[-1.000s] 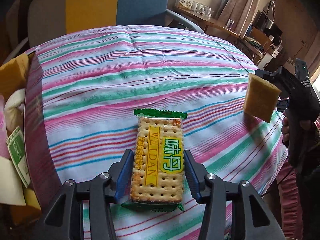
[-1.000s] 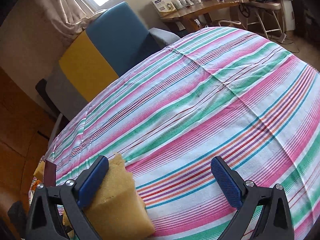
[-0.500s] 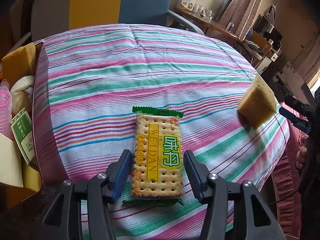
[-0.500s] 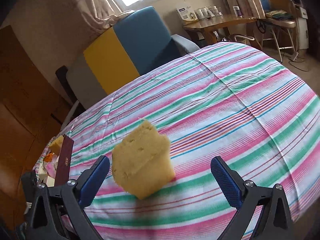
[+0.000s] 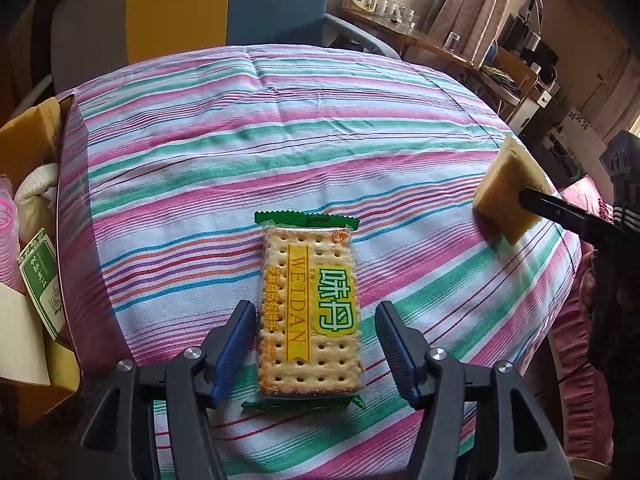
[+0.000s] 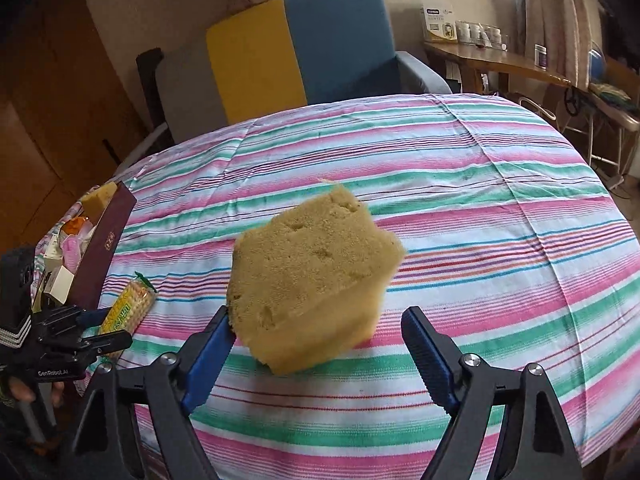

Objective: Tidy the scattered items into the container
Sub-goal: 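Adjust the sponge in the right tool while the left tool grasps the WEIDAN cracker pack, then carry the sponge and cracker pack over the gold tray and open both tools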

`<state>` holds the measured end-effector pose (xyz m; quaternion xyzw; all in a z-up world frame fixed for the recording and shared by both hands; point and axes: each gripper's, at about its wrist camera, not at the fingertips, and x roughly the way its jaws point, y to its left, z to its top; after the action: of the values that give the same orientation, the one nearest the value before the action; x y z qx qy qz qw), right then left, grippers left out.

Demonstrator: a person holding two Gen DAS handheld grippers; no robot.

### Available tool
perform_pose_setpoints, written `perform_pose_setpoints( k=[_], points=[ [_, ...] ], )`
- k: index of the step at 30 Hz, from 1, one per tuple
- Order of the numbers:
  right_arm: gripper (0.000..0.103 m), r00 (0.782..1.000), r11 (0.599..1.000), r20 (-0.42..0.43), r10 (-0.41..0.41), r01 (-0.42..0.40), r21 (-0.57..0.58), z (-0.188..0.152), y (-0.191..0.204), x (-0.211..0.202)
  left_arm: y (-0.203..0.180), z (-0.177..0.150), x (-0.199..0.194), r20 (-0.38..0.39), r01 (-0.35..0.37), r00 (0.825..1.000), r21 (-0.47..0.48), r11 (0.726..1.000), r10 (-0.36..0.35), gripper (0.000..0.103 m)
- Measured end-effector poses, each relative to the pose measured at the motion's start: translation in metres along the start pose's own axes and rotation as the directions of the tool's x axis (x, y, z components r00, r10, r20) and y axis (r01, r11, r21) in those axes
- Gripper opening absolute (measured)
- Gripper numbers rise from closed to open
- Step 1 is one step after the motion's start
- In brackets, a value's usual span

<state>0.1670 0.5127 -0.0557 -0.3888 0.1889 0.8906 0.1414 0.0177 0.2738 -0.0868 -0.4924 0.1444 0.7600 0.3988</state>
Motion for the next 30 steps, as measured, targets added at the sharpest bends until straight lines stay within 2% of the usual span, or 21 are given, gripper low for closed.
perform_pose_setpoints(
  k=[4, 5, 6, 7, 9, 16, 23, 30],
  points=[
    [0.084, 1.000, 1.000, 0.000, 0.009, -0.009, -0.003, 0.007, 0.001, 0.010, -0.004, 0.002, 0.002, 0.005, -0.027, 1.000, 0.030, 0.999, 0.027, 0.061],
    [0.084, 1.000, 1.000, 0.002, 0.008, -0.008, -0.007, 0.007, 0.002, 0.012, -0.005, 0.002, 0.002, 0.008, -0.035, 0.999, 0.033, 0.999, 0.034, 0.056],
    [0.078, 1.000, 1.000, 0.004, 0.009, -0.009, -0.011, 0.008, 0.003, 0.014, -0.005, 0.001, 0.002, 0.012, -0.042, 0.999, 0.036, 0.998, 0.041, 0.053],
    [0.073, 1.000, 1.000, 0.006, 0.013, -0.013, -0.012, 0.008, 0.004, 0.016, -0.004, 0.001, 0.001, 0.016, -0.037, 0.999, 0.031, 0.999, 0.037, 0.051],
    [0.070, 1.000, 1.000, 0.011, 0.012, -0.012, -0.011, 0.007, 0.007, 0.017, -0.001, 0.001, -0.001, 0.024, -0.027, 0.999, 0.022, 0.999, 0.026, 0.051],
    [0.068, 0.999, 0.999, 0.022, 0.025, -0.025, 0.023, 0.001, 0.023, 0.010, 0.004, -0.005, -0.018, 0.079, 0.023, 0.997, -0.003, 1.000, -0.023, 0.050],
    [0.068, 0.994, 0.994, 0.006, 0.107, -0.107, -0.008, -0.004, 0.067, 0.008, 0.017, -0.012, -0.047, 0.148, 0.048, 0.988, -0.046, 0.998, -0.041, 0.050],
    [0.068, 0.981, 0.976, -0.012, 0.196, -0.196, -0.091, 0.008, 0.126, 0.010, 0.053, -0.022, -0.094, 0.253, 0.030, 0.967, -0.135, 0.990, 0.005, 0.050]
  ],
)
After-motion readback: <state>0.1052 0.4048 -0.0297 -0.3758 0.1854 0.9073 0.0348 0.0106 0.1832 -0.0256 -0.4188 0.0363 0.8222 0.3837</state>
